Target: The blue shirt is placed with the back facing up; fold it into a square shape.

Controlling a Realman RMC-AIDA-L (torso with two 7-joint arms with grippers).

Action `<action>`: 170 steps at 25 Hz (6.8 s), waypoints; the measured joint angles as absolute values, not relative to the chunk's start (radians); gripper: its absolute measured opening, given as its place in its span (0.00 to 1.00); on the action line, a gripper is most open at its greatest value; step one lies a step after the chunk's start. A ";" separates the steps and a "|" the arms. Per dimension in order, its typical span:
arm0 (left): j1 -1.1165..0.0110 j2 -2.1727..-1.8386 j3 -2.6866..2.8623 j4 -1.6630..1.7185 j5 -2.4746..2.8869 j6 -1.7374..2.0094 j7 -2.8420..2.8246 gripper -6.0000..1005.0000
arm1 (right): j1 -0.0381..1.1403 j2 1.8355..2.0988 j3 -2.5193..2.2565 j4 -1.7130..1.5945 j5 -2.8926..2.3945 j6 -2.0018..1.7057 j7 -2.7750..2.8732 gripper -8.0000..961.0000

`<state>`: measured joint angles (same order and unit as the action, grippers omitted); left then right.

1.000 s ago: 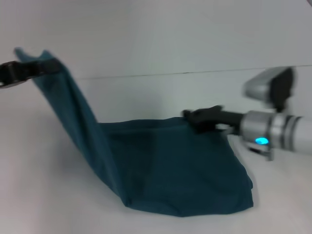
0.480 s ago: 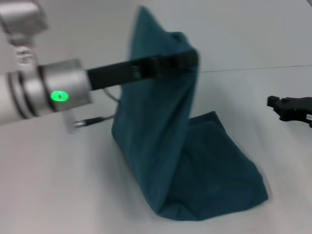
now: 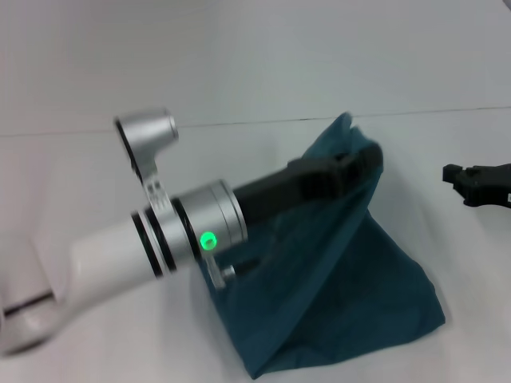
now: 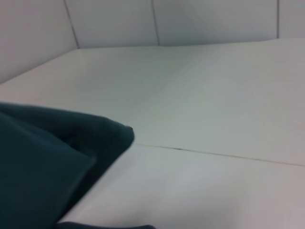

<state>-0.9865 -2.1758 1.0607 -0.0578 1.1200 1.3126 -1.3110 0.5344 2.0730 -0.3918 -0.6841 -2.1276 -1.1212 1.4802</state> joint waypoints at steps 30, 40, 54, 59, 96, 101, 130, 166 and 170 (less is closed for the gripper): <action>-0.612 -2.165 0.482 0.199 1.730 1.654 -1.231 0.80 | 0.576 1.933 -0.578 -0.703 -2.160 -1.387 1.963 0.11; -0.528 -2.166 0.520 0.286 1.732 1.676 -1.206 0.93 | 0.603 1.923 -0.581 -0.694 -2.303 -1.391 2.167 0.26; -0.488 -2.163 0.557 0.351 1.740 1.671 -1.208 0.93 | 0.671 1.973 -0.597 -0.604 -2.396 -1.213 2.208 0.33; -0.488 -2.163 0.557 0.350 1.739 1.665 -1.205 0.93 | 0.665 1.962 -0.594 -0.606 -2.395 -1.213 2.207 0.36; -0.498 -2.150 0.730 0.519 1.902 1.730 -1.265 0.93 | 0.660 1.969 -0.587 -0.580 -2.391 -1.227 2.213 0.21; -0.499 -2.151 0.728 0.520 1.901 1.730 -1.262 0.93 | 0.658 1.972 -0.583 -0.572 -2.371 -1.215 2.184 0.11; -0.489 -2.155 0.725 0.517 1.894 1.730 -1.263 0.93 | 0.644 1.981 -0.580 -0.597 -2.259 -1.088 2.109 0.06; -0.503 -2.154 0.680 0.514 1.888 1.654 -1.265 0.93 | 0.836 2.090 -0.935 -0.520 -2.254 -0.812 2.163 0.44; -0.503 -2.153 0.679 0.514 1.888 1.653 -1.267 0.93 | 0.849 2.090 -0.940 -0.486 -2.253 -0.795 2.161 0.43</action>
